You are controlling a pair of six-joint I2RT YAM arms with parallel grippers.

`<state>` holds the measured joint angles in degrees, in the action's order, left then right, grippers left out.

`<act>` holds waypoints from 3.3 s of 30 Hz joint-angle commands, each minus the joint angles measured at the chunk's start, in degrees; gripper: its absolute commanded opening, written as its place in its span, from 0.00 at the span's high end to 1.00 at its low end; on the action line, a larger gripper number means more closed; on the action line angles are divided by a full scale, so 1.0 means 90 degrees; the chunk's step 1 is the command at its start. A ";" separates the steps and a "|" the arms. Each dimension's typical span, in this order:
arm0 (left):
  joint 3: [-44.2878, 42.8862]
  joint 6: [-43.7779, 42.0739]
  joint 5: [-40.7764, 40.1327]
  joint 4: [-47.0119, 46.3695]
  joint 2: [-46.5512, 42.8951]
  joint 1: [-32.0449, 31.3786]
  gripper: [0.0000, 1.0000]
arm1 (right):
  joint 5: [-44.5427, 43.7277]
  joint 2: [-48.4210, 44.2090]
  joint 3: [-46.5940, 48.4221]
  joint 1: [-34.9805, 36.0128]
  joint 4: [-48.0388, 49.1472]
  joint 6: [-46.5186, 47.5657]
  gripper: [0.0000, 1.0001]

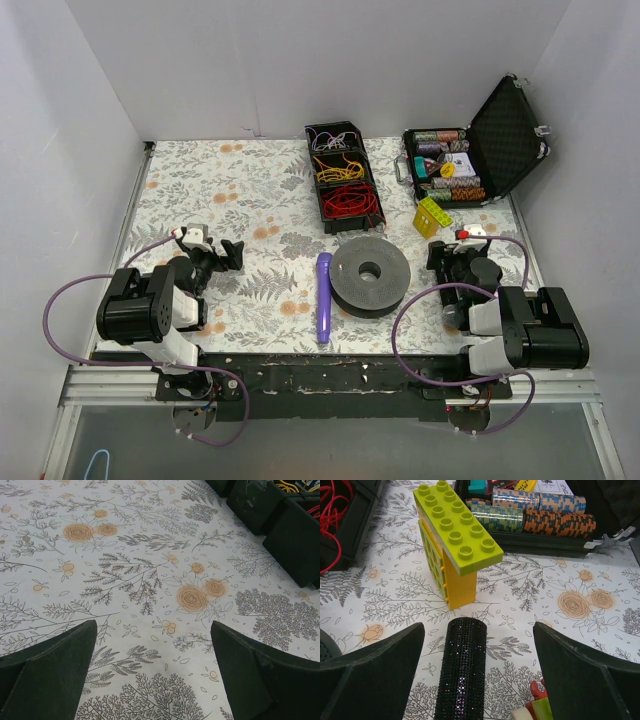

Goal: Wrap the cables

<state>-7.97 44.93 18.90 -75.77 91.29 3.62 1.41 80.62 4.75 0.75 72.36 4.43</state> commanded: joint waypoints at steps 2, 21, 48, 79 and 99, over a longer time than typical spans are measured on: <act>-0.0043 -0.0050 -0.0029 -0.0214 -0.0084 -0.0011 0.02 | -0.0546 -0.0480 0.0447 -0.0025 -0.0760 -0.0189 0.01; -0.4697 0.0056 0.2177 0.6893 -0.0729 -0.0138 0.02 | 0.0691 -0.3870 0.2701 -0.0025 -0.5839 -0.0443 0.02; -0.8138 -0.0364 0.1222 1.2267 0.0892 -0.3556 0.02 | -0.0527 -0.0725 0.6250 0.2327 -1.2113 -0.0648 0.09; -0.7817 -0.0450 0.0819 1.2100 0.1010 -0.3556 0.09 | -0.0390 0.0720 0.6063 0.3246 -1.1291 -0.1009 0.09; -0.7640 -0.0304 0.0381 1.1475 0.0990 -0.4006 0.13 | 0.0194 -0.0286 0.6706 0.3236 -1.1145 0.0249 0.06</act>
<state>-73.80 40.95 22.39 29.95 100.09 -32.93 -3.68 82.02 58.67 29.85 -30.24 0.93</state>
